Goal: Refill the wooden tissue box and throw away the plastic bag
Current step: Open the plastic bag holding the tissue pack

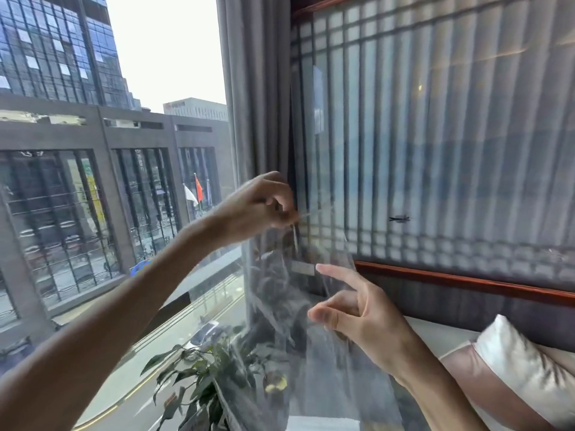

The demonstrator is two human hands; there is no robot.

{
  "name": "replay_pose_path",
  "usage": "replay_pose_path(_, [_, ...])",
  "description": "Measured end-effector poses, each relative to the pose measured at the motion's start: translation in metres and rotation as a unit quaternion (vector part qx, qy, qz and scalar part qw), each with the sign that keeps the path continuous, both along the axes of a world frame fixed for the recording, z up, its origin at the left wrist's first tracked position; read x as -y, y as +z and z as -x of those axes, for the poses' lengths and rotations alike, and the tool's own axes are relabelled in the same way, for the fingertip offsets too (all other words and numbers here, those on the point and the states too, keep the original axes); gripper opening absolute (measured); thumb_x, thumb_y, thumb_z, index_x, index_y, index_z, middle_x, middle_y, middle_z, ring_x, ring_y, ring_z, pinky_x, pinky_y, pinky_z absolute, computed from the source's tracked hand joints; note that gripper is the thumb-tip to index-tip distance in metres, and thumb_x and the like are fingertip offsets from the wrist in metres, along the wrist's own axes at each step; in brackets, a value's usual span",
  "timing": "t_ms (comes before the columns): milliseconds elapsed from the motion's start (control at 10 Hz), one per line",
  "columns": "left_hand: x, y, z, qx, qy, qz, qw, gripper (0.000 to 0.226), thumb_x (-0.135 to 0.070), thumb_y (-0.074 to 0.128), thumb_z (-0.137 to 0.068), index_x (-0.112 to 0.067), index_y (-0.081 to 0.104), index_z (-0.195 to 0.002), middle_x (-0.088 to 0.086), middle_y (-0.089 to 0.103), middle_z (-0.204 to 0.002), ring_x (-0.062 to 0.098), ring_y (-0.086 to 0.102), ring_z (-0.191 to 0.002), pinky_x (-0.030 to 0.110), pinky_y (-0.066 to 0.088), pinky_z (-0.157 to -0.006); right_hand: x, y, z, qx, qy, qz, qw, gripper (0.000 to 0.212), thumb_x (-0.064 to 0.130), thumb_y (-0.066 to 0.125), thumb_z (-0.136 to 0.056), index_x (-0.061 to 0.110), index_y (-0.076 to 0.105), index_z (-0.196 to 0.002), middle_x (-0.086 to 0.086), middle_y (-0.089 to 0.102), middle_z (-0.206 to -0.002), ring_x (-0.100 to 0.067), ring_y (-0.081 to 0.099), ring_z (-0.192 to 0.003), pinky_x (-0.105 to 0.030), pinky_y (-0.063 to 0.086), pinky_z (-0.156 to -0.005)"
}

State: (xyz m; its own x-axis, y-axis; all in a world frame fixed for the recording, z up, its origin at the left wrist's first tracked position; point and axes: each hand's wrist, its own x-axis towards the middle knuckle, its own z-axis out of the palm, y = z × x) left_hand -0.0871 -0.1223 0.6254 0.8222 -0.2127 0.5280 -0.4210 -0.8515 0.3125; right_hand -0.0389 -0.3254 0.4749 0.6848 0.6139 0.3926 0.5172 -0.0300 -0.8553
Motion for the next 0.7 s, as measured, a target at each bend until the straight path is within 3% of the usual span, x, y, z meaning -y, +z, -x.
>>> replay_pose_path(100, [-0.017,-0.005,-0.007,-0.055,-0.031,0.227,0.972,0.040,-0.044,0.053,-0.085,-0.009,0.063,-0.099,0.002,0.070,-0.099,0.017,0.069,-0.093,0.044,0.052,-0.090,0.001,-0.001,0.003,-0.001,0.012,-0.005,1.000,0.076,0.067,0.078,-0.066,0.066,0.037,-0.130,0.011,0.079,-0.090,-0.004,0.074,-0.082,-0.046,0.050,-0.097])
replay_pose_path(200, [-0.030,-0.031,-0.018,-0.047,-0.034,0.109,0.992,0.046,-0.076,0.041,-0.086,-0.040,0.065,-0.102,-0.019,0.070,-0.100,0.001,0.067,-0.094,0.031,0.050,-0.082,0.005,-0.003,0.009,0.012,0.003,0.014,1.000,0.081,0.073,0.075,-0.064,0.065,0.034,-0.133,0.016,0.079,-0.090,-0.001,0.073,-0.081,-0.043,0.049,-0.097])
replay_pose_path(300, [-0.049,-0.052,-0.029,-0.074,0.004,0.020,0.997,0.042,-0.071,0.044,-0.089,-0.038,0.067,-0.101,-0.013,0.073,-0.094,0.002,0.071,-0.084,0.037,0.059,-0.074,0.015,-0.009,0.014,-0.017,0.001,-0.020,1.000,0.077,0.061,0.081,-0.067,0.060,0.041,-0.132,0.008,0.080,-0.090,-0.007,0.075,-0.085,-0.032,0.049,-0.090])
replay_pose_path(400, [-0.057,-0.064,-0.030,-0.083,0.046,-0.011,0.995,0.044,-0.068,0.044,-0.091,-0.030,0.067,-0.095,-0.004,0.073,-0.083,0.013,0.072,-0.075,0.050,0.062,-0.071,0.028,-0.012,0.018,-0.083,0.010,-0.060,0.995,0.080,0.052,0.085,-0.067,0.048,0.045,-0.137,-0.002,0.079,-0.093,-0.011,0.074,-0.085,-0.023,0.048,-0.084])
replay_pose_path(500, [-0.035,-0.075,-0.017,-0.050,0.029,-0.007,0.998,0.042,-0.068,0.040,-0.089,-0.034,0.065,-0.084,-0.013,0.068,-0.067,0.001,0.063,-0.055,0.030,0.061,-0.060,0.040,-0.021,0.016,-0.083,0.003,-0.027,0.996,0.098,0.076,0.071,-0.063,0.044,0.032,-0.147,0.005,0.074,-0.118,-0.002,0.069,-0.092,-0.017,0.050,-0.079])
replay_pose_path(600, [0.000,-0.075,-0.001,0.021,-0.007,-0.037,0.999,0.039,-0.058,0.040,-0.090,-0.028,0.064,-0.082,-0.024,0.062,-0.058,-0.007,0.056,-0.048,0.012,0.048,-0.049,0.044,-0.025,0.029,0.105,-0.183,-0.048,0.976,0.077,0.067,0.060,-0.081,0.037,0.036,-0.148,0.008,0.054,-0.141,-0.008,0.058,-0.121,-0.035,0.051,-0.096])
replay_pose_path(700, [0.021,-0.074,-0.002,0.061,-0.018,-0.115,0.991,0.024,-0.038,0.050,-0.098,-0.022,0.064,-0.087,-0.024,0.057,-0.057,-0.007,0.056,-0.048,0.020,0.049,-0.053,0.038,-0.022,0.049,0.408,-0.301,-0.188,0.841,0.031,0.014,0.058,-0.094,0.017,0.060,-0.125,0.005,0.060,-0.126,-0.016,0.059,-0.116,-0.042,0.051,-0.090])
